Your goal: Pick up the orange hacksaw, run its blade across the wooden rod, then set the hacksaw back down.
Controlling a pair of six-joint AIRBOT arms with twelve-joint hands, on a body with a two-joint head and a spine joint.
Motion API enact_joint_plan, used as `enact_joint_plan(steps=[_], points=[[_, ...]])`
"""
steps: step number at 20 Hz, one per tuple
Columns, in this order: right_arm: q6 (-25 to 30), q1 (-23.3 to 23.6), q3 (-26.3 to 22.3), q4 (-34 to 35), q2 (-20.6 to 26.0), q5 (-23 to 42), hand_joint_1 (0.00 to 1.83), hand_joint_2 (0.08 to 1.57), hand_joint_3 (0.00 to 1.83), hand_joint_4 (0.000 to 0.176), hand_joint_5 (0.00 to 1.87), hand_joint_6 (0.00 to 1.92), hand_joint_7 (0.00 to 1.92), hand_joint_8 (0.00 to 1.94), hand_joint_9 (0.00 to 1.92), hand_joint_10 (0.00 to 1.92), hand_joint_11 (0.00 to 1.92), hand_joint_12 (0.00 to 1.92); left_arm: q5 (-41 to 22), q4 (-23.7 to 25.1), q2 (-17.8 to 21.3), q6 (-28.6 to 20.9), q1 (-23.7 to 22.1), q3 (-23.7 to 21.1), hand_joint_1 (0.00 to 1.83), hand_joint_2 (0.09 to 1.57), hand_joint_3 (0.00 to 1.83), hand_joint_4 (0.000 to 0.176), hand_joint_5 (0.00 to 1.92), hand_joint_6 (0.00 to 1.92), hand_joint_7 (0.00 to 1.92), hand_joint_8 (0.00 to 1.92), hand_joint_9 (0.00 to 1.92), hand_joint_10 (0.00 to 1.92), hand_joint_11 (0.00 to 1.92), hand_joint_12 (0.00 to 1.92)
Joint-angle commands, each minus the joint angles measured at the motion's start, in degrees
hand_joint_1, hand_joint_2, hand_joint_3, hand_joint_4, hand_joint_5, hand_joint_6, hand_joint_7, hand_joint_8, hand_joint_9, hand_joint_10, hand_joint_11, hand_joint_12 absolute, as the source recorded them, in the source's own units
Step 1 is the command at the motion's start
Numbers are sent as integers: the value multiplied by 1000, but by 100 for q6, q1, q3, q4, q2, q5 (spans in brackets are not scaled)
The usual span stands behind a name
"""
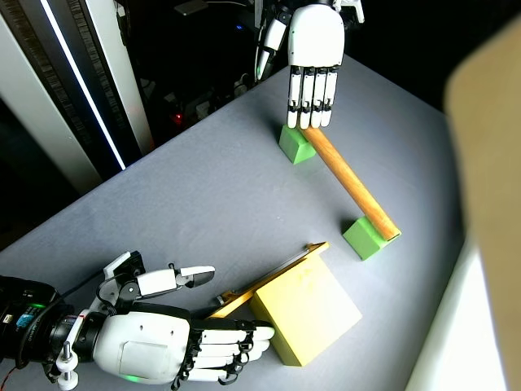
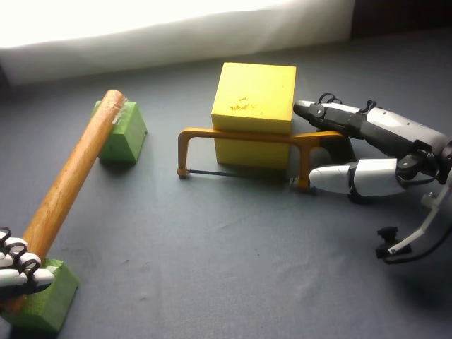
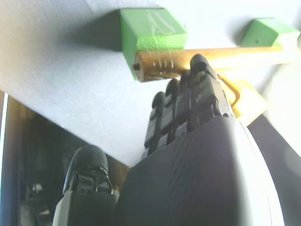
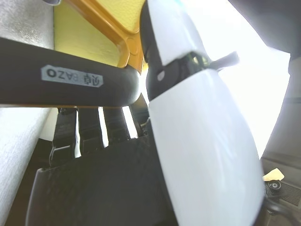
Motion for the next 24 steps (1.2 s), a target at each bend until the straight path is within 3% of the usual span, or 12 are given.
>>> enact_joint_plan(steps=[1,10,13,15,16,17,18,19,20,21,23,24], points=[[27,71,25,141,16,662,949,1119,0,0,191,4,157,2,170,1,0,768,-159,-51,-18,-2,-27,-29,0,1289,1,0,56,2,55,2,49,0,0,123],[-44,76,24,155,13,645,952,1132,0,0,246,11,214,10,221,7,0,847,-178,-51,-18,-2,-32,-31,0,1292,0,0,51,4,55,3,49,3,0,149],[-138,81,23,267,13,669,1041,1141,1,0,372,9,381,8,417,22,38,1079,-183,-51,-18,-2,-33,-33,0,1293,0,0,29,0,39,1,38,0,0,110],[-311,101,-9,620,-7,739,1170,1107,0,0,679,52,664,41,720,106,394,1104,-183,-51,-18,-2,-35,-29,0,1291,0,0,36,1,41,1,33,2,0,117],[-414,111,-43,793,-9,779,1190,1119,0,0,787,46,758,38,796,133,468,1133,-184,-51,-18,-2,-35,-29,0,1289,0,0,43,4,50,4,38,4,0,116],[-491,115,-69,934,-9,810,1179,1180,0,0,821,984,792,1021,898,240,575,1239,-189,-51,-18,-2,-36,-30,0,1290,0,0,37,1,44,1,30,1,0,93],[-490,123,-74,934,-9,814,1318,1195,0,0,714,1142,835,1201,817,1178,710,1309,-194,-51,-18,-2,-36,-30,0,1297,3,0,40,2,45,1,28,0,0,87],[-490,131,-91,934,-9,813,1344,1203,1,0,702,1151,818,1295,789,1386,754,1341,-222,-51,-18,-2,-36,-30,24,1288,1,0,71,0,74,0,56,0,0,145],[-497,127,-106,935,-8,815,1348,1213,0,0,700,1130,786,1358,777,1472,745,1467,-223,-51,-17,-2,-37,-30,4,1294,3,0,56,0,59,0,47,0,0,126],[-497,123,-117,936,-8,818,1362,1182,0,0,782,1009,830,1305,864,1425,774,1510,-226,-51,-17,-2,-37,-30,0,1290,0,0,54,0,60,1,48,1,0,121],[-530,133,-130,1001,-8,836,1363,1175,0,0,801,994,833,1276,860,1408,842,1491,-227,-52,-17,-2,-37,-29,36,1287,0,0,57,7,68,4,49,5,0,82],[-553,156,-129,1012,-6,841,1273,1147,0,0,878,957,963,1203,945,1200,901,1432,-227,-52,-17,-2,-37,-28,6,1290,0,0,51,3,66,2,43,2,0,83]])
